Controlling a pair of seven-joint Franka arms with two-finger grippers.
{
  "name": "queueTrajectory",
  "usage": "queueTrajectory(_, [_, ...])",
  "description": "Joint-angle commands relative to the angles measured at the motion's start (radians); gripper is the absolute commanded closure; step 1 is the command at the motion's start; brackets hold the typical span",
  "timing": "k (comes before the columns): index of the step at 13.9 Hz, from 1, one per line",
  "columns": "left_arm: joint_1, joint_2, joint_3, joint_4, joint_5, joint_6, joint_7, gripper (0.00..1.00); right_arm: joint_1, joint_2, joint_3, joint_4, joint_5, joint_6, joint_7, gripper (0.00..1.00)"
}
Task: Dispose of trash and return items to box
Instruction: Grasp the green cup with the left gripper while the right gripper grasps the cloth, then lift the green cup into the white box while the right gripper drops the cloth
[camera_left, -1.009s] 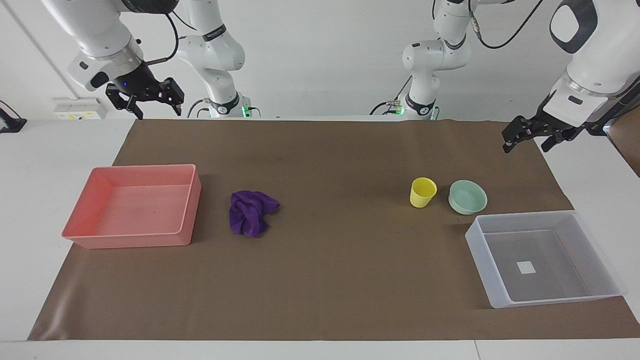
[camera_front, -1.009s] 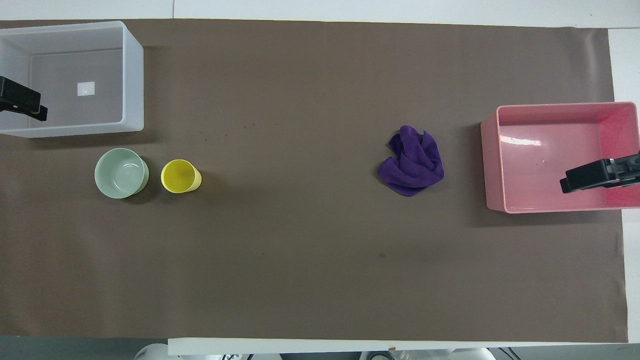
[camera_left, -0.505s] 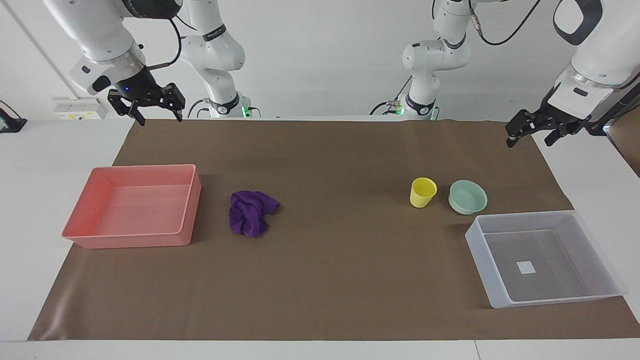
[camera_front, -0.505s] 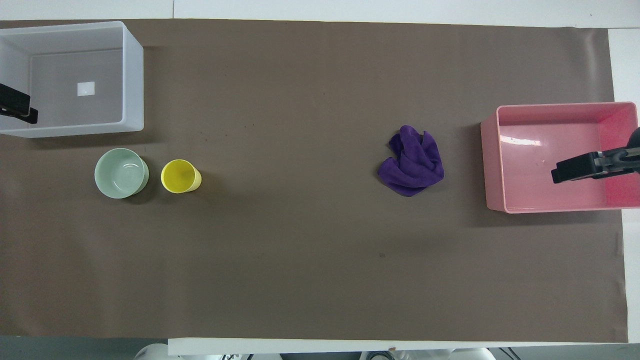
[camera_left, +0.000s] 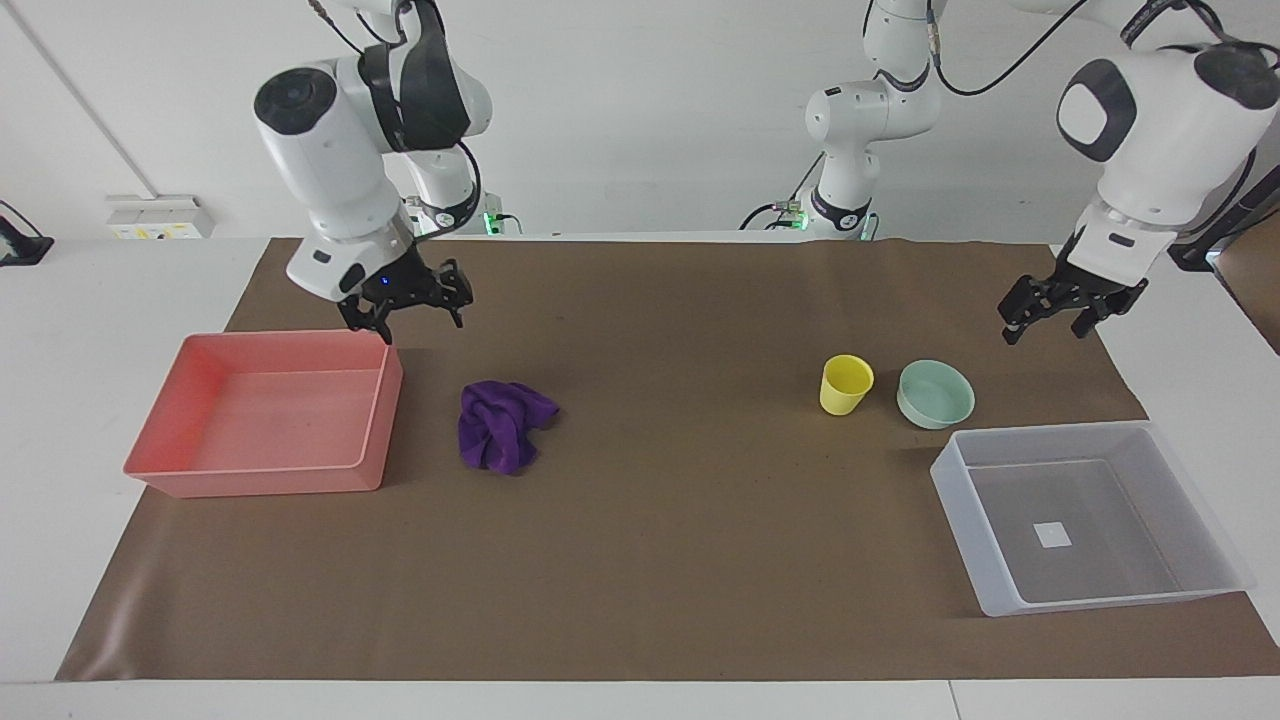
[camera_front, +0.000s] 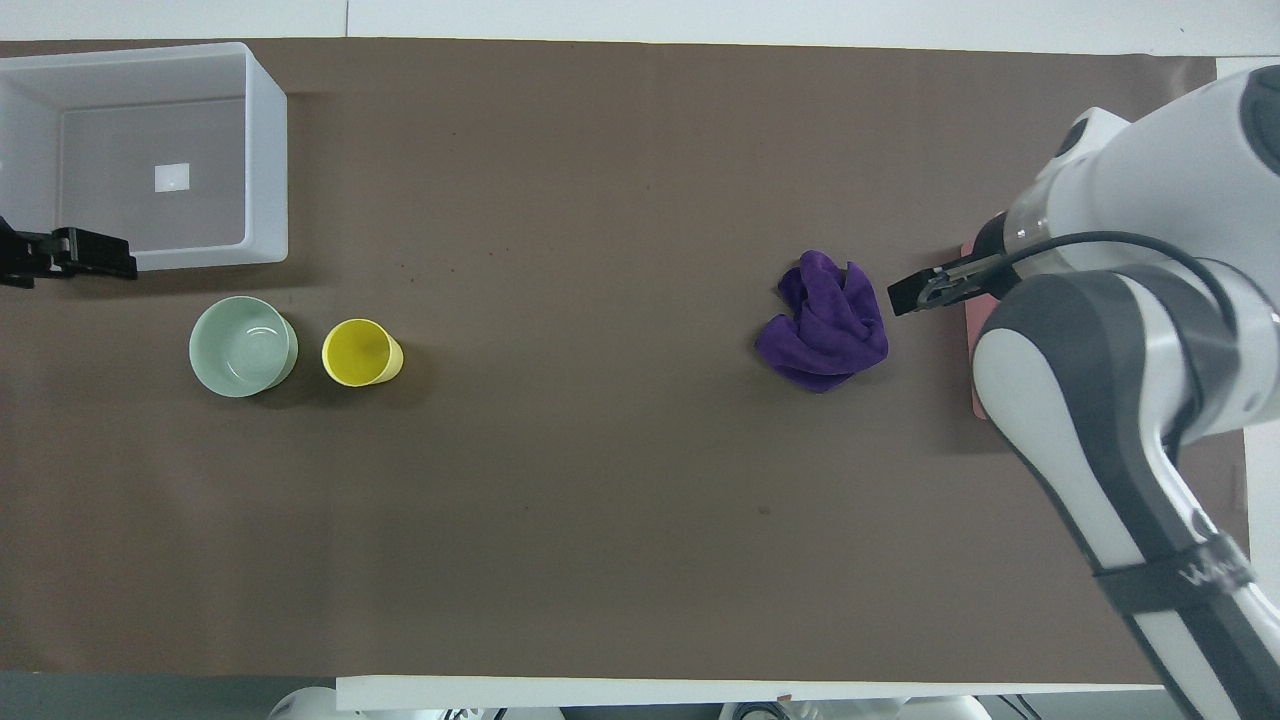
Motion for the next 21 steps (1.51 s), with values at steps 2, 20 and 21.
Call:
queueTrajectory(2, [0.021, 0.001, -0.006, -0.3, 0.012, 0.323, -0.033, 0.0, 0.055, 0.099, -0.001, -0.077, 0.006, 0.2, 0.059, 0.02])
queueTrajectory(20, [0.054, 0.068, -0.037, 0.137, -0.122, -0.146, -0.065, 1.0, 0.05, 0.099, -0.006, -0.11, -0.011, 0.241, 0.122, 1.0])
queueTrajectory(21, [0.057, 0.084, -0.037, 0.164, -0.142, -0.144, -0.066, 1.0, 0.034, 0.076, -0.006, -0.067, -0.011, 0.159, 0.122, 1.0])
